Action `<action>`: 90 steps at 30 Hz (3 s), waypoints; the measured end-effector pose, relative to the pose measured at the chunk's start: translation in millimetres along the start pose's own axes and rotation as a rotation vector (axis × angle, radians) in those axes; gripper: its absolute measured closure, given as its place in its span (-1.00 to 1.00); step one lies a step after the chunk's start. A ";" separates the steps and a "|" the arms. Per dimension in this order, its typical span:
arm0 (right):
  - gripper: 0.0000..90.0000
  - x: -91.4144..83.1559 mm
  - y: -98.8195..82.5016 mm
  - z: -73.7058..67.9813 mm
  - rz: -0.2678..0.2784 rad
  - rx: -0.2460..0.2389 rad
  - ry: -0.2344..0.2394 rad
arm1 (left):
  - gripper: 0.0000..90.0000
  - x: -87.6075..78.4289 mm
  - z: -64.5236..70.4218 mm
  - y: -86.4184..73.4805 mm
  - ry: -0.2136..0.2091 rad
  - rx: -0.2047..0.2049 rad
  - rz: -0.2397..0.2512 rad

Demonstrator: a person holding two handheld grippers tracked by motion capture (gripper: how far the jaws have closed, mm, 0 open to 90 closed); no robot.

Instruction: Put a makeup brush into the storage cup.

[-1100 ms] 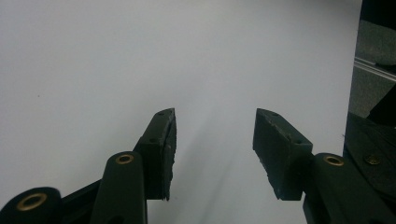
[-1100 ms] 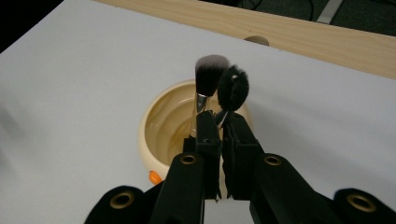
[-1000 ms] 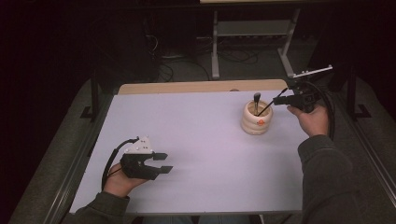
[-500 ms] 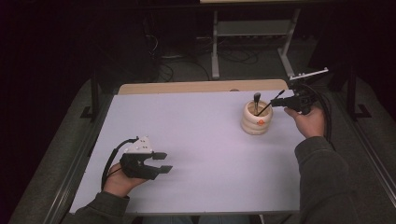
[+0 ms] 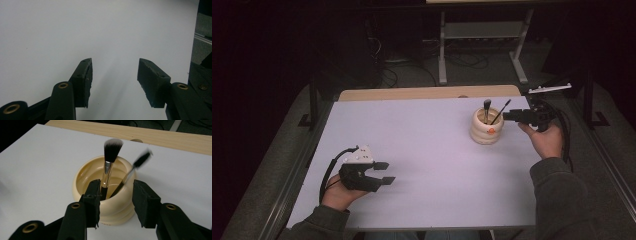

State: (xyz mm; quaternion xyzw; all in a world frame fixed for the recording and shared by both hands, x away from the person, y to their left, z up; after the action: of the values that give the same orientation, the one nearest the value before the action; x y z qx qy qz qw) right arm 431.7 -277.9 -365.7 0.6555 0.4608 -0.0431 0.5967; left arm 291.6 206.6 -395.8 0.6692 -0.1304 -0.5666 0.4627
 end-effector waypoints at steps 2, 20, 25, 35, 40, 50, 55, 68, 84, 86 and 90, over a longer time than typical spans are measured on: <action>0.20 -1.3 -3.2 0.3 0.007 -0.003 0.007 | 0.00 0.1 -0.3 -0.1 0.004 -0.007 0.001; -0.07 -0.7 -24.2 -28.2 0.030 -0.062 0.057 | -0.15 -0.9 -7.9 -1.8 0.057 -0.036 0.023; -0.10 -1.1 -29.7 -33.5 0.044 -0.070 0.068 | -0.18 -1.6 -9.1 -2.4 0.068 -0.043 0.020; -0.15 3.6 -42.7 -47.8 0.034 -0.091 0.083 | -0.24 -2.7 -11.9 -5.0 0.087 -0.067 0.032; -0.18 2.9 -46.5 -52.0 0.034 -0.100 0.088 | -0.27 -3.0 -13.2 -5.9 0.093 -0.065 0.026; -0.22 2.0 -56.8 -64.6 0.053 -0.125 0.106 | -0.31 -3.9 -10.7 -9.0 0.106 -0.070 0.033; -0.23 0.3 -58.1 -73.7 0.062 -0.136 0.119 | -0.33 -4.6 -9.9 -10.5 0.108 -0.064 0.038; -0.30 1.2 -70.6 -92.8 0.065 -0.186 0.130 | -0.36 -4.2 -7.3 -17.1 0.110 -0.067 0.035; -0.35 7.6 -88.4 -106.0 0.049 -0.222 0.133 | -0.38 -10.6 -5.2 -24.0 0.121 -0.069 0.051; -0.35 8.3 -90.5 -106.4 0.046 -0.218 0.132 | -0.38 -10.8 -5.5 -24.5 0.122 -0.068 0.046; -0.37 10.2 -96.3 -106.3 0.037 -0.216 0.133 | -0.38 -11.2 -3.9 -25.9 0.123 -0.066 0.047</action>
State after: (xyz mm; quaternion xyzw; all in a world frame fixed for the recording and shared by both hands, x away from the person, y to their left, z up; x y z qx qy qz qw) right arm 321.9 -198.0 -413.2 0.5973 0.4891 0.0615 0.6327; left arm 282.3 230.2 -408.7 0.6838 -0.0988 -0.5174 0.5049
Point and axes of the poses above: each handheld gripper's, and its own axes: x roughly forward along the jaws, y roughly out of its top, z roughly to its right, the point moved 3 cm from there along x, roughly forward along the jaws, and after that the axes turned 1 degree about z, right-handed, at the moved point
